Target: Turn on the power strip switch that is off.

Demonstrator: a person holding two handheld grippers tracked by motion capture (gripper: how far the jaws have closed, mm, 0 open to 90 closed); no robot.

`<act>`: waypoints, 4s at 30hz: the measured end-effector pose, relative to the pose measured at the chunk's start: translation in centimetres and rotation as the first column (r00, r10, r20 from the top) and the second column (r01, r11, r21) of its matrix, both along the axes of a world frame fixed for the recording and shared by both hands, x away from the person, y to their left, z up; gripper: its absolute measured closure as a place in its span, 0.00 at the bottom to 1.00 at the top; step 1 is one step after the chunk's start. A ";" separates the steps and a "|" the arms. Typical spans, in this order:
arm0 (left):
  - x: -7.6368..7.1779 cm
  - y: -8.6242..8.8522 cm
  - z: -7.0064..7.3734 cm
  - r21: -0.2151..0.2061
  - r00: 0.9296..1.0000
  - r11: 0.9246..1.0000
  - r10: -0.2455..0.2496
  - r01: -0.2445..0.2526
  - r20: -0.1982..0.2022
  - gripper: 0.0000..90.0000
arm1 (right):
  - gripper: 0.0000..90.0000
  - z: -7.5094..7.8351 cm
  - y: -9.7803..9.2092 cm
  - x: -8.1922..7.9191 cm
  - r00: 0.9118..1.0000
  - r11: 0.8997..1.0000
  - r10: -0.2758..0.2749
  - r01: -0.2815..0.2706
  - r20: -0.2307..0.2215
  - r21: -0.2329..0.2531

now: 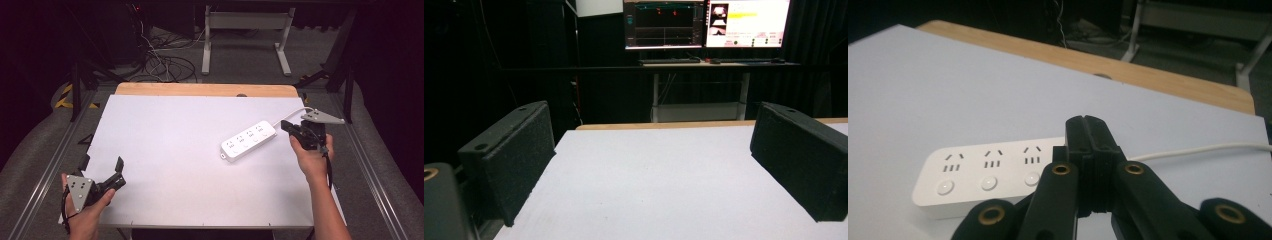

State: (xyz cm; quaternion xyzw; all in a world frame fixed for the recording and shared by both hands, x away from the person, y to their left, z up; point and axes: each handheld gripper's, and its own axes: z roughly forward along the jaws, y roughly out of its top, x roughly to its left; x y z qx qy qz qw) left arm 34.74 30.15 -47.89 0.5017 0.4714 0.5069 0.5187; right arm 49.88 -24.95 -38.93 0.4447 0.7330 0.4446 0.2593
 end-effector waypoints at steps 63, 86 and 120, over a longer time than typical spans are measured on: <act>-0.2 0.0 0.0 0.004 1.000 1.000 -0.012 0.012 -0.003 0.06 | 1.00 -6.4 4.8 6.2 0.968 0.976 -0.080 0.027 -0.240 -0.216; -0.1 0.0 0.0 -0.014 1.000 1.000 -0.013 0.013 -0.006 0.06 | 1.00 -6.9 4.8 5.8 0.983 0.979 -0.066 0.031 -0.173 -0.200; 0.2 -0.3 0.0 -0.012 1.000 1.000 -0.024 0.024 -0.012 0.06 | 0.69 -4.0 -0.3 -7.0 0.921 0.989 -0.067 0.011 0.383 0.147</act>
